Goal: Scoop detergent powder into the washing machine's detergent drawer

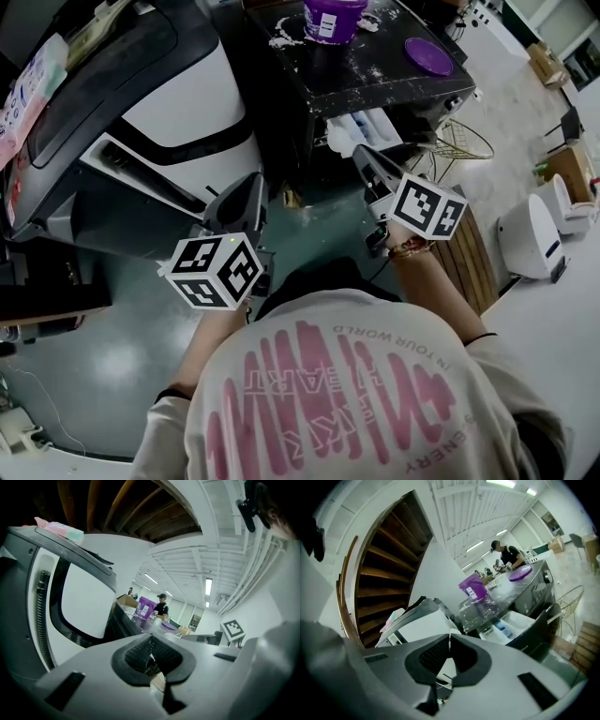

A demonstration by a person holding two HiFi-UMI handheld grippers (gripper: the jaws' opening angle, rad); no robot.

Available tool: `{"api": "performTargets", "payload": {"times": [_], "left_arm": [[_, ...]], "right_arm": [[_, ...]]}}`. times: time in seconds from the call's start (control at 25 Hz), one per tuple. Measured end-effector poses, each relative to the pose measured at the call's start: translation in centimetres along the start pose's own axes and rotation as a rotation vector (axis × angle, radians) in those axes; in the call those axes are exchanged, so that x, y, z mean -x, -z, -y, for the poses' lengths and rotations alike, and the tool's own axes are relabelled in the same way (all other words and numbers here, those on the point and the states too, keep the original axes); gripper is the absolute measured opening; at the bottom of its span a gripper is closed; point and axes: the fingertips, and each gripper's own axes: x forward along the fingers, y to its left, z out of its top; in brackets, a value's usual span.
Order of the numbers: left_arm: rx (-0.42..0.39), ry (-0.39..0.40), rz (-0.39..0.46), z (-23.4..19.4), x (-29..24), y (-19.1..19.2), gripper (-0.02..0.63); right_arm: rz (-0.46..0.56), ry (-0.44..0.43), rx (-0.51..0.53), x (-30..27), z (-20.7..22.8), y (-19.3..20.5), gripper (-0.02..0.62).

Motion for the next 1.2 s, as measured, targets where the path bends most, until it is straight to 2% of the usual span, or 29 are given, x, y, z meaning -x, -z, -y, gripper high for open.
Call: {"api": "performTargets", "payload": {"times": [0.32,0.76,1.2], "left_arm": [[-0.007,0.002,-0.013,-0.3,1.5,1.2,0.002],[-0.010,0.040,-0.035,-0.1,2.2,2.1,0.002],[-0.015,0.074,-0.062,0.5,1.5,2.8,0.002]], "right_arm": [[-0.014,0.021,0.151,0.5,-3.5,2.6,0.006],[-0.017,0.075,0.215,2.0,-3.8,4.4,0.006],[-0.015,0.111,0.232,2.6,-3.0,4.6,0.006]]}}
